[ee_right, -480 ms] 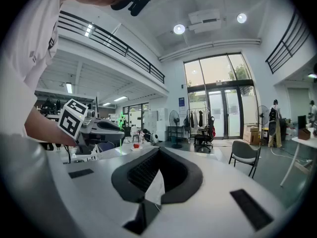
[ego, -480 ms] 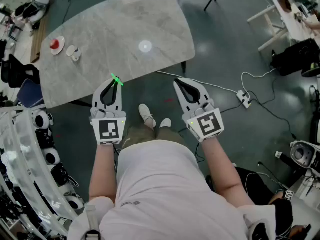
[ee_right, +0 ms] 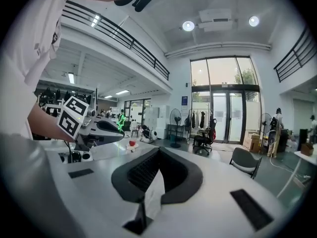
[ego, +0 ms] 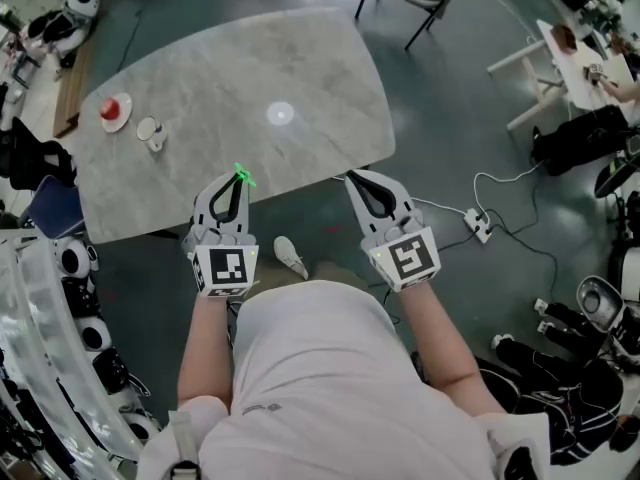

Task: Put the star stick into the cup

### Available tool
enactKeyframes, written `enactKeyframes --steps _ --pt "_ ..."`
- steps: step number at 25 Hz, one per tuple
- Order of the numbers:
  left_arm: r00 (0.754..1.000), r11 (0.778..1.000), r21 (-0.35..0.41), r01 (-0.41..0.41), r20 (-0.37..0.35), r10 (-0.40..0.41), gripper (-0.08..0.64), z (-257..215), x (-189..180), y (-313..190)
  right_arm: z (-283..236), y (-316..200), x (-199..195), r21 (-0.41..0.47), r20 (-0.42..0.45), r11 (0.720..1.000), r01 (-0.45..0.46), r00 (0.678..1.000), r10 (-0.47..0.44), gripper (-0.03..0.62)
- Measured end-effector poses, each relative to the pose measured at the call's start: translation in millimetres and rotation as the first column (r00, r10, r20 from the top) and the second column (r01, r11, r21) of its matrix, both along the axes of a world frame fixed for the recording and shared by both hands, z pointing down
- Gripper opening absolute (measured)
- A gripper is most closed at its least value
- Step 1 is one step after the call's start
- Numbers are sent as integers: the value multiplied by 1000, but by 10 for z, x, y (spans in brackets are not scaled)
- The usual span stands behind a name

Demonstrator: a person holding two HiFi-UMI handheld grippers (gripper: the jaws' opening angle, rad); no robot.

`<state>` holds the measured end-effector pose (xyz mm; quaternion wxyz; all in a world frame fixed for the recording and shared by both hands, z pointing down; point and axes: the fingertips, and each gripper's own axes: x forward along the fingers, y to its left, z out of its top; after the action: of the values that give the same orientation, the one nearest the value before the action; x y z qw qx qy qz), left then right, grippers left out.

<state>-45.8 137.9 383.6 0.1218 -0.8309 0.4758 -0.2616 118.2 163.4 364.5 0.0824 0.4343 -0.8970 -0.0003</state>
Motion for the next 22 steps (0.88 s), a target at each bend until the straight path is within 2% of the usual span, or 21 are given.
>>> enactKeyframes --steps 4,8,14,18,22 --pt "1000 1000 0 -24 -7 24 14 39 -131 -347 82 -393 -82 -32 -29 999 -39 999 38 8" --pt "1000 999 -30 -18 -22 17 14 166 -304 -686 226 -723 -177 -55 -103 998 -41 994 35 8" --pt "1000 997 -73 8 -12 -9 14 309 -298 -1097 346 -1290 -54 -91 -136 995 -40 990 27 8" --pt "998 994 -87 69 12 -68 14 371 -242 -1405 441 -1732 30 -107 -160 994 14 987 -32 8" --pt "987 983 -88 161 40 -158 14 364 -104 -1693 521 -2147 173 -116 -186 987 109 974 -129 8"
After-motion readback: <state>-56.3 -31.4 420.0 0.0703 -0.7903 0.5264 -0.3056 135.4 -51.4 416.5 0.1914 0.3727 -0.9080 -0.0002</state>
